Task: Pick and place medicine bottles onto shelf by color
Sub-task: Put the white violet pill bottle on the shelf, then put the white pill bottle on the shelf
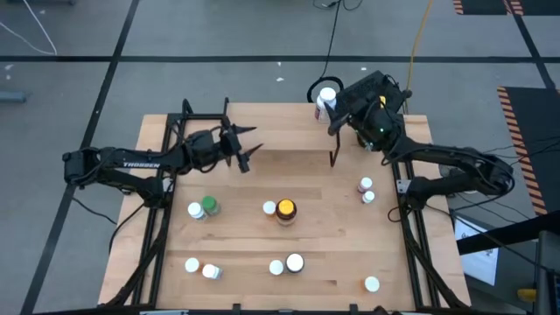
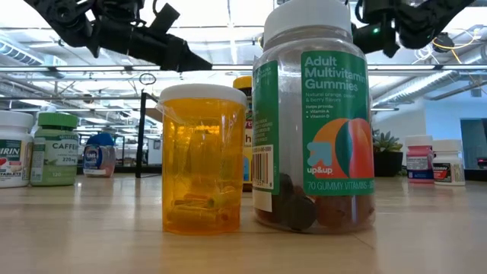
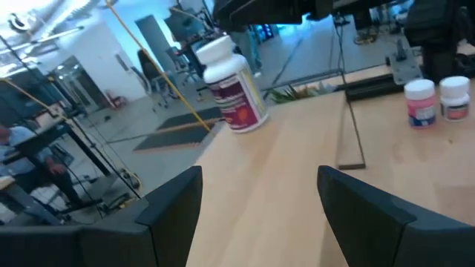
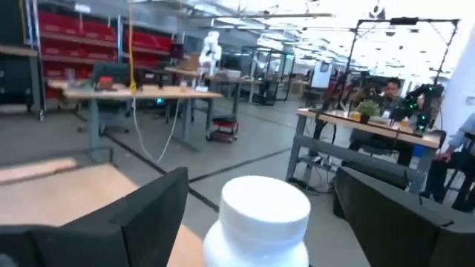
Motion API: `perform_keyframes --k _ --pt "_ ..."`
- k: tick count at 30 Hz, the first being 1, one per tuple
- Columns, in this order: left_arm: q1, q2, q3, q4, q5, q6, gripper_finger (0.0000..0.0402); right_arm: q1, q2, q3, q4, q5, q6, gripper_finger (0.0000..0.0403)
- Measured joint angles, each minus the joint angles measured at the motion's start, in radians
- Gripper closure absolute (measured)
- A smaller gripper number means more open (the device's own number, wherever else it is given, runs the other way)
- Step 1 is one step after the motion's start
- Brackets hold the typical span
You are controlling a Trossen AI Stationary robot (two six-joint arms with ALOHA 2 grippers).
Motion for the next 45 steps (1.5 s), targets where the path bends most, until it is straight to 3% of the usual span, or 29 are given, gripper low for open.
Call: perform_keyframes --k 3,11,20,29,31,34,41,45 --pt "0.013 0.0 0.0 -0.005 0.006 0.0 0.0131 -0.009 0.056 0.0 0.045 -0.047 0.047 0.0074" --pt "0.021 0.0 0.0 -0.013 0.009 -0.001 0.0131 -0.044 0.138 0.003 0.136 -0.044 0.121 0.0078" --pt "0.021 0.0 0.0 -0.022 0.011 -0.001 0.0131 -0.046 0.137 0.0 0.111 -0.052 0.084 0.0078" --pt "0.021 0.0 0.0 -0.029 0.012 -0.004 0.0131 -0.032 0.038 0.001 0.029 -0.087 0.009 0.0078" --pt "0.021 0.0 0.0 -0.029 0.016 -0.005 0.0131 -0.032 0.011 0.03 -0.06 -0.134 -0.038 0.0078" --pt "0.022 0.0 0.0 -0.021 0.046 -0.005 0.0131 -0.055 0.008 0.193 -0.385 -0.217 -0.107 0.0078" --pt "0.022 0.0 0.0 0.039 0.107 -0.003 0.0131 -0.132 0.196 0.696 -1.046 -0.383 -0.216 0.0073" --pt "0.022 0.0 0.0 0.039 0.116 -0.003 0.0131 -0.168 0.3 0.856 -1.227 -0.507 -0.26 0.0072"
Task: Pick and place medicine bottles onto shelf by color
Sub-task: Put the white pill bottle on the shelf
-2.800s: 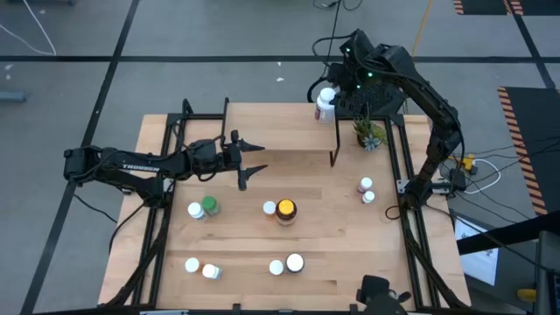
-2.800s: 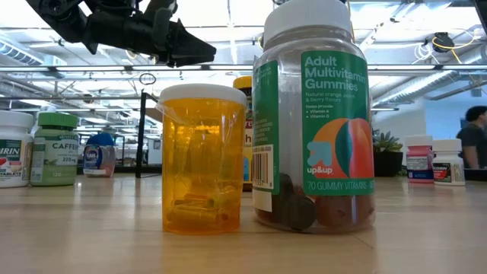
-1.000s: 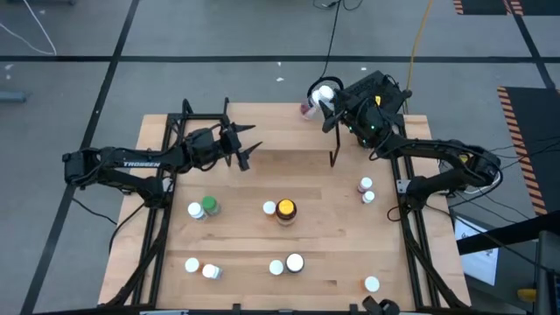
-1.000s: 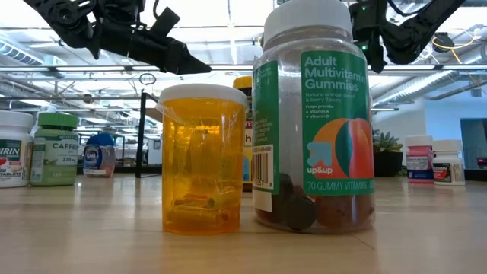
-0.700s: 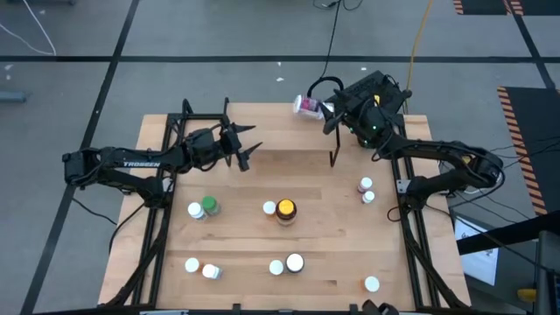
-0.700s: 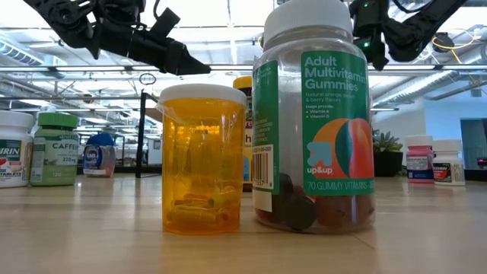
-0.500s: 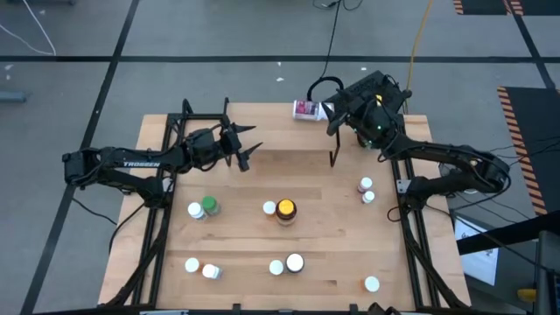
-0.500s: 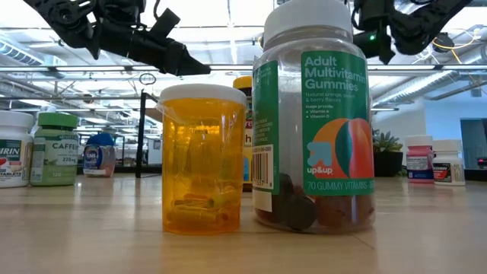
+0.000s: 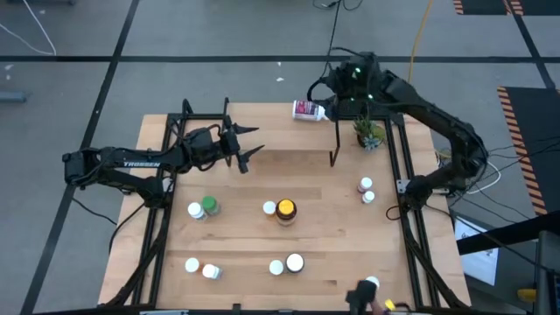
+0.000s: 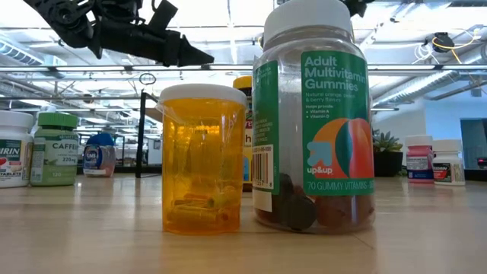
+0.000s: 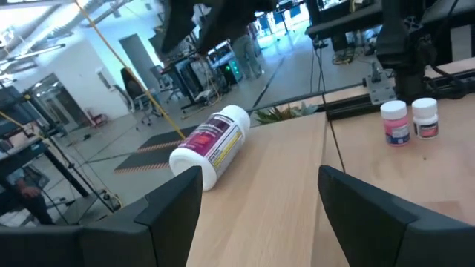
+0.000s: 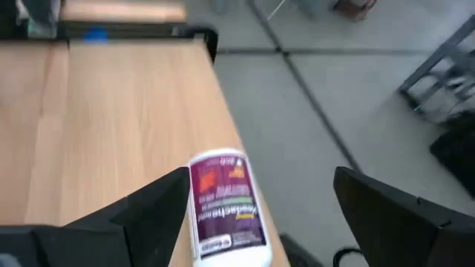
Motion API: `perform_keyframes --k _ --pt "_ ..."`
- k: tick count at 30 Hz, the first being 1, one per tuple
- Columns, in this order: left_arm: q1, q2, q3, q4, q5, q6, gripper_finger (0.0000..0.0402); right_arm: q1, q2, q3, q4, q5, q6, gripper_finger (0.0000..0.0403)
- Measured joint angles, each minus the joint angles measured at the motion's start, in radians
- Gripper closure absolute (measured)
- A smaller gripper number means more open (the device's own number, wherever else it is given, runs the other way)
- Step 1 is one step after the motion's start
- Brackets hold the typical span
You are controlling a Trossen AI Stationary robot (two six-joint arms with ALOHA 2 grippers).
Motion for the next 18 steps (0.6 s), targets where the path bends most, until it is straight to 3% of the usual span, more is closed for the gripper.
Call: perform_keyframes --k 6,18 --pt "0.001 0.0 0.0 -0.005 0.001 -0.007 0.0131 -0.018 0.127 0.042 -0.039 -0.016 -0.058 0.0072" --pt "0.022 0.0 0.0 -0.041 0.001 -0.031 0.0131 -0.023 0.236 0.042 -0.152 -0.041 -0.091 0.0072"
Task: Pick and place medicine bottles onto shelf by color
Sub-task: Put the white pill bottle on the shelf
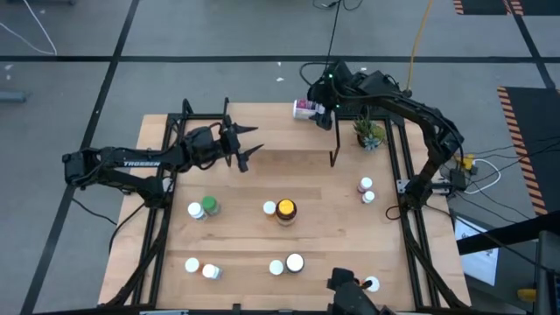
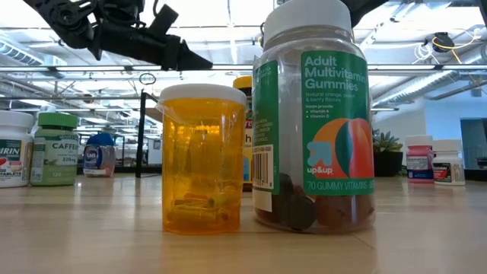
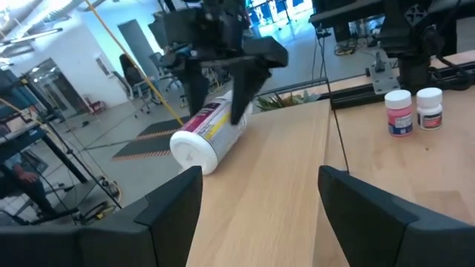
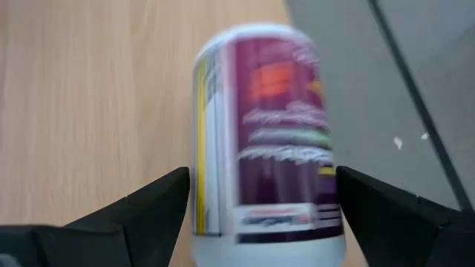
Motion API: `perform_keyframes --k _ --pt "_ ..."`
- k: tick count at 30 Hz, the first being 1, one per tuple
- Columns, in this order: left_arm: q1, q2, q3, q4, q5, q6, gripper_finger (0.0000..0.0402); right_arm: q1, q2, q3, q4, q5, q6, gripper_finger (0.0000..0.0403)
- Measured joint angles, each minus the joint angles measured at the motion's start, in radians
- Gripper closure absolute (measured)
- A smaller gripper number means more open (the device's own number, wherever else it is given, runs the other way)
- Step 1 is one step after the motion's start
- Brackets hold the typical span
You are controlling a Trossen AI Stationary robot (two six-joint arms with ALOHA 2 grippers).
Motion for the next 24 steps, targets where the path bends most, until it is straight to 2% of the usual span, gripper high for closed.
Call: perform_keyframes --k 4,8,10,13,17,21,24 --pt "0.005 0.0 0.0 -0.02 0.0 -0.017 0.0131 0.004 0.008 0.0 -0.029 0.01 -0.055 0.0086" --pt "0.006 0.0 0.0 -0.019 0.0 -0.039 0.0131 0.03 -0.016 -0.001 -0.039 0.102 -0.133 0.0114" --pt "0.012 0.0 0.0 -0.012 0.007 -0.077 0.0131 0.051 -0.037 -0.001 -0.041 0.153 -0.174 0.0122" --pt "0.044 0.025 0.035 -0.01 0.089 -0.214 0.0131 0.104 -0.074 -0.001 -0.062 0.233 -0.249 0.0124" --pt "0.082 0.11 0.131 -0.084 0.204 -0.358 0.0131 0.234 -0.114 -0.001 -0.078 0.365 -0.324 0.0124" --pt "0.081 0.201 0.212 -0.133 0.27 -0.407 0.0128 0.389 -0.118 -0.001 -0.097 0.567 -0.396 0.0125" --pt "0.074 0.231 0.264 -0.183 0.324 -0.421 0.0109 0.485 -0.117 -0.013 -0.113 0.704 -0.439 0.0125"
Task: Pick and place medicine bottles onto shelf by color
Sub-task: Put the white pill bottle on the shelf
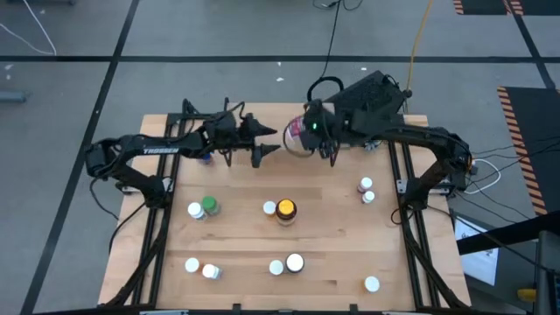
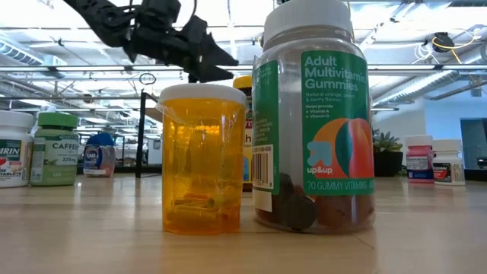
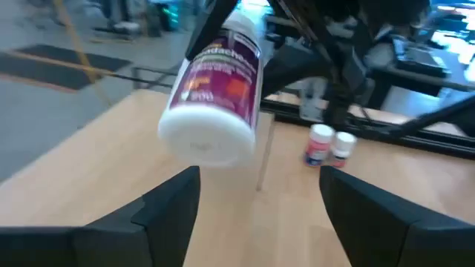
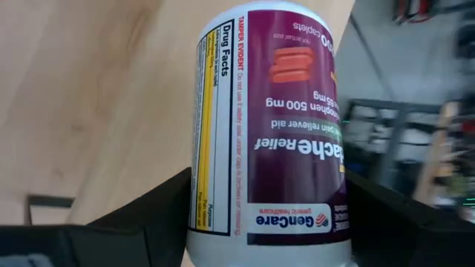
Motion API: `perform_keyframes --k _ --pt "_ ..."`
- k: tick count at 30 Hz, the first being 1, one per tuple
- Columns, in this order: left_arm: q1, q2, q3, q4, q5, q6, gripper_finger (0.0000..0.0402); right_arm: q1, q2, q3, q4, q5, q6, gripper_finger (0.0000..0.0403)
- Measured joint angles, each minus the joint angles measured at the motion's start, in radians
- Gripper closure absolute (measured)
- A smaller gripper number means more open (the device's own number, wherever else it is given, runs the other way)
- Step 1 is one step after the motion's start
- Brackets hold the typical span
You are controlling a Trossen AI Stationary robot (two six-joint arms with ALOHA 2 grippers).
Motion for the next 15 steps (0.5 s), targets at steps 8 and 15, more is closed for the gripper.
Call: perform_keyframes --k 8,15 --pt "-0.003 0.002 0.074 -0.092 0.168 -0.007 0.0008 0.17 -0.001 -0.006 -0.034 0.076 -0.026 0.0125" --pt "-0.053 0.065 0.133 -0.125 0.284 -0.009 0.0028 0.27 -0.001 -0.006 0.013 0.089 -0.085 0.0125"
